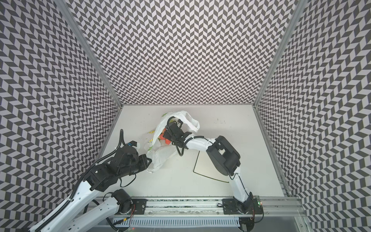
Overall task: Take the fake fruits out of the plastic bag
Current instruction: 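Hold the bag open with the left gripper and lower the right gripper inside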
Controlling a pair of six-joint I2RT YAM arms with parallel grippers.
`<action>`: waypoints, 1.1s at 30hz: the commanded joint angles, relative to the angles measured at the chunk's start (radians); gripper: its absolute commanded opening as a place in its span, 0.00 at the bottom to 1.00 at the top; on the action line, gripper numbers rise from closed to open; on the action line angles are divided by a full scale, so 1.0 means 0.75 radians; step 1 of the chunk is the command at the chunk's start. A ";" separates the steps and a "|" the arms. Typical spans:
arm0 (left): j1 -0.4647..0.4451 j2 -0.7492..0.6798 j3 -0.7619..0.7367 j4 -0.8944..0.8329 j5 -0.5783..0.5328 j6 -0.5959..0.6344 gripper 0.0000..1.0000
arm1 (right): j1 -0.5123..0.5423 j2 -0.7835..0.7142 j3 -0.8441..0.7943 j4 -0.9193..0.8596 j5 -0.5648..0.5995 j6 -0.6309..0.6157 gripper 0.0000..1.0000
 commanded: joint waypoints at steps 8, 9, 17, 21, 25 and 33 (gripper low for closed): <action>-0.009 -0.008 0.023 -0.049 -0.022 -0.011 0.00 | -0.027 0.164 0.167 -0.092 0.006 -0.013 0.69; -0.009 -0.008 0.026 -0.049 -0.021 -0.011 0.00 | -0.028 0.177 0.180 -0.098 0.009 -0.016 0.69; -0.009 -0.011 0.042 -0.050 -0.024 -0.001 0.00 | -0.049 0.296 0.318 -0.154 0.006 -0.032 0.62; -0.009 -0.014 0.052 -0.059 -0.025 0.011 0.00 | -0.051 0.348 0.390 -0.196 0.015 -0.052 0.67; -0.009 -0.015 0.060 -0.060 -0.020 0.009 0.00 | -0.053 0.375 0.411 -0.191 0.012 -0.063 0.64; -0.009 -0.025 0.064 -0.051 -0.039 -0.008 0.00 | -0.057 0.317 0.391 -0.121 0.010 -0.129 0.41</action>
